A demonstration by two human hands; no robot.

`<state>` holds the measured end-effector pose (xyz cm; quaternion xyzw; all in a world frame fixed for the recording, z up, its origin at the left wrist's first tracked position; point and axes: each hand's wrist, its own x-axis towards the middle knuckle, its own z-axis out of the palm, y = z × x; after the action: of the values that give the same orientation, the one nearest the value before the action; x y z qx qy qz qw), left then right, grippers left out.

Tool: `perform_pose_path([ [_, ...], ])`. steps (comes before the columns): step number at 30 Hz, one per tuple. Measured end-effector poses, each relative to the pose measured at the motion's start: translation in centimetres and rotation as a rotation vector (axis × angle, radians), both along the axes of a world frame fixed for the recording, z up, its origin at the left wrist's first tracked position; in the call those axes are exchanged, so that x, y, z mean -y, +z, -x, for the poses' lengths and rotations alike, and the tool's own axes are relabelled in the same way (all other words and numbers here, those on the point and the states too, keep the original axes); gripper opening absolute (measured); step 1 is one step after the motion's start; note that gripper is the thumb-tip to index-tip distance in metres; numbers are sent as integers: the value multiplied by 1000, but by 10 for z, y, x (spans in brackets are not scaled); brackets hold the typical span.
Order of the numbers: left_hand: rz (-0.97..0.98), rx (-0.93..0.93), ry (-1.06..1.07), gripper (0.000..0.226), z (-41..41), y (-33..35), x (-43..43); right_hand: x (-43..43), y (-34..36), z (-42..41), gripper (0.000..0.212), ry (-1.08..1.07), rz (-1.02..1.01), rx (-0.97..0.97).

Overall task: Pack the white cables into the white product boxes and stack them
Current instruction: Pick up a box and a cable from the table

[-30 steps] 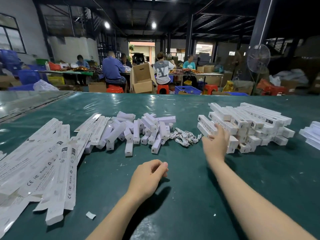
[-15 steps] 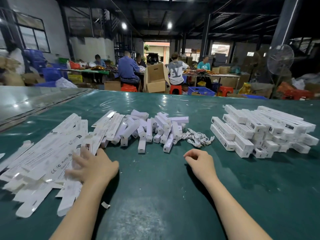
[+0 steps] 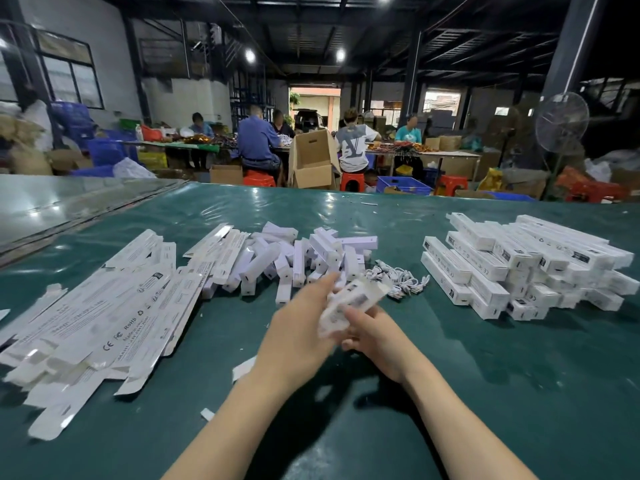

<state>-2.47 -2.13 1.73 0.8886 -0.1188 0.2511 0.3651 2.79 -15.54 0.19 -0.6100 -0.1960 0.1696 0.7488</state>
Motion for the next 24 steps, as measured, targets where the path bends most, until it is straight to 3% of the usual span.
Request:
perform_pose_path([
  [3, -10, 31, -68, 54, 0, -7, 10, 3, -1, 0, 33, -26, -125, -72],
  [7, -114, -6, 21, 35, -3, -17, -6, 9, 1, -5, 29, -249, -171, -142],
  [11, 50, -154, 112, 27, -4, -20, -22, 13, 2, -9, 27, -438, -259, -227],
  [13, 209, -156, 122, 27, -6, -19, -24, 14, 2, -12, 31, -490, -378, -303],
  [17, 801, -225, -48, 27, -8, -14, -21, 20, 3, -16, 24, -518, -493, -384],
  [24, 1317, -279, -145, 18, -15, -12, -19, 22, 4, -14, 21, -386, -540, -409],
])
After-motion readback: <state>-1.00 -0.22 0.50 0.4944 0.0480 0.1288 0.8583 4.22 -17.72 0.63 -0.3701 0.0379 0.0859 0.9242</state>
